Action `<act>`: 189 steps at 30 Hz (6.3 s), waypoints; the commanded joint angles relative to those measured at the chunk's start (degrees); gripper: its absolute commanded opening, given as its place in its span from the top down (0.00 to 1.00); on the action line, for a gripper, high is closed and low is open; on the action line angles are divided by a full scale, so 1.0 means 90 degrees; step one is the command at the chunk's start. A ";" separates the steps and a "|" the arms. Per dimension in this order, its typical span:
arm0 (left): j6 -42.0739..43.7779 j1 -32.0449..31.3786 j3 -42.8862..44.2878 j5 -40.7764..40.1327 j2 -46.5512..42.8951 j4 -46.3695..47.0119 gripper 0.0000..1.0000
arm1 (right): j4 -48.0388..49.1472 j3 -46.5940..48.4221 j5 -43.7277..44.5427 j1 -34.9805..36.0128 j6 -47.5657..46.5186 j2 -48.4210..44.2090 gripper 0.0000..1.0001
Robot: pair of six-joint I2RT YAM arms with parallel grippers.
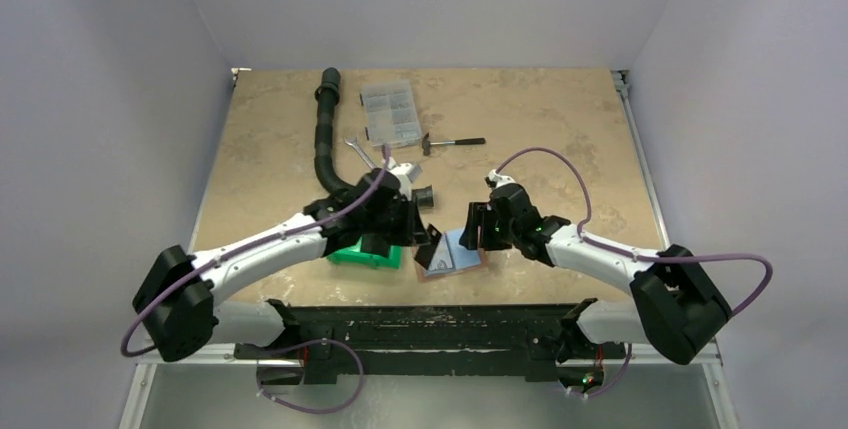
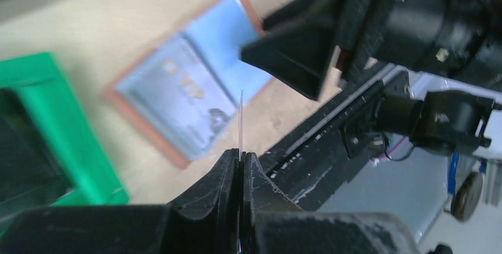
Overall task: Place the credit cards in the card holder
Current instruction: Insert the credit card into the card holder.
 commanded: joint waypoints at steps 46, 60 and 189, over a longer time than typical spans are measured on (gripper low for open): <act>-0.2222 -0.0736 -0.1159 -0.1022 0.1009 0.1655 1.00 | 0.0942 -0.0959 -0.0574 -0.0173 0.0918 0.0315 0.76; -0.2334 -0.0282 -0.1602 -0.0646 0.1254 0.2559 1.00 | 0.0931 -0.0927 -0.0544 -0.0170 0.0887 0.0326 0.76; -0.1746 -0.1141 -0.1877 -0.1232 0.1542 0.4318 0.11 | 0.2177 -0.1538 -0.2373 -0.0879 0.1761 -0.0840 0.66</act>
